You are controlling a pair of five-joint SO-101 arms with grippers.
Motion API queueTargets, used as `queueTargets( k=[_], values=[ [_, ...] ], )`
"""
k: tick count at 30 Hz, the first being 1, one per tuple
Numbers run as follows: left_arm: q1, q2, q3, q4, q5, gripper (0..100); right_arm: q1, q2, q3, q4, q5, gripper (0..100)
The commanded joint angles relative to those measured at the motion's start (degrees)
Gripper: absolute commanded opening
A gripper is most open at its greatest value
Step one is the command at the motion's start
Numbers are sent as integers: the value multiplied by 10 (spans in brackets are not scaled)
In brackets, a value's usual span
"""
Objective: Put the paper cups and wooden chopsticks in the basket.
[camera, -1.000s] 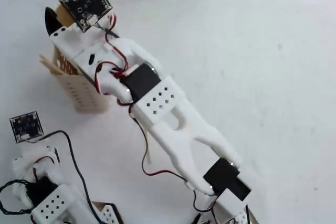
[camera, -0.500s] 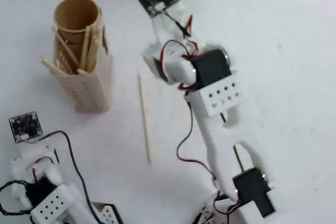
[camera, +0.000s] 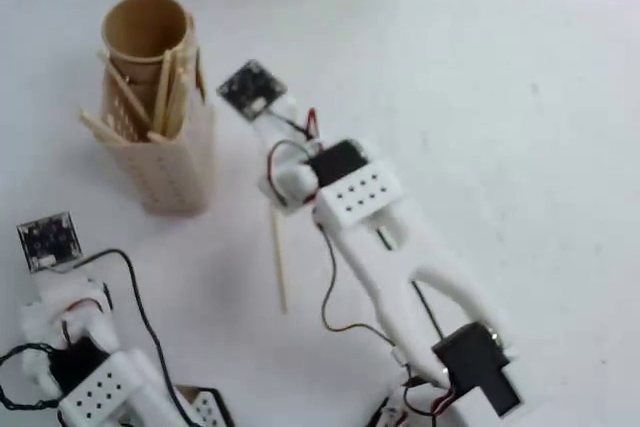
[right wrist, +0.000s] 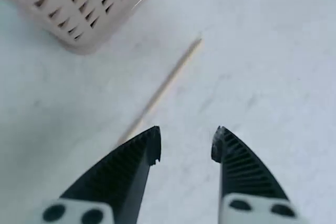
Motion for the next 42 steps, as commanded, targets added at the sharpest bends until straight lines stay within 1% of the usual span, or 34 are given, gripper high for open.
queueTargets(
  k=[1,4,7,11,14,15,20,23,25,28,30,32,37,42],
  values=[
    [3,2,-3,1,-5,151,-22,-20,35,-32,2,170],
    [3,2,-3,1,-5,151,-44,-16,76,-44,2,170],
    [3,2,-3,1,-5,151,-55,18,102,-82,0,170],
    [3,2,-3,1,-5,151,-55,92,98,-130,-31,170],
    [3,2,-3,1,-5,151,-58,132,80,-130,-40,170],
    [3,2,-3,1,-5,151,-58,138,76,-130,-55,170],
    [3,2,-3,1,-5,151,-50,137,73,-131,-108,170],
    [3,2,-3,1,-5,151,-51,139,79,-130,-118,166],
    [3,2,-3,1,-5,151,-48,148,86,-129,-127,139],
    [3,2,-3,1,-5,151,-36,174,89,-124,-132,15],
    [3,2,-3,1,-5,151,-22,182,80,-102,-132,32],
    [3,2,-3,1,-5,151,-3,185,68,-73,-132,12],
    [5,2,-3,1,-5,151,37,139,66,-49,-132,17],
    [5,2,-3,1,-5,151,68,-7,105,-49,-133,17]
  ],
)
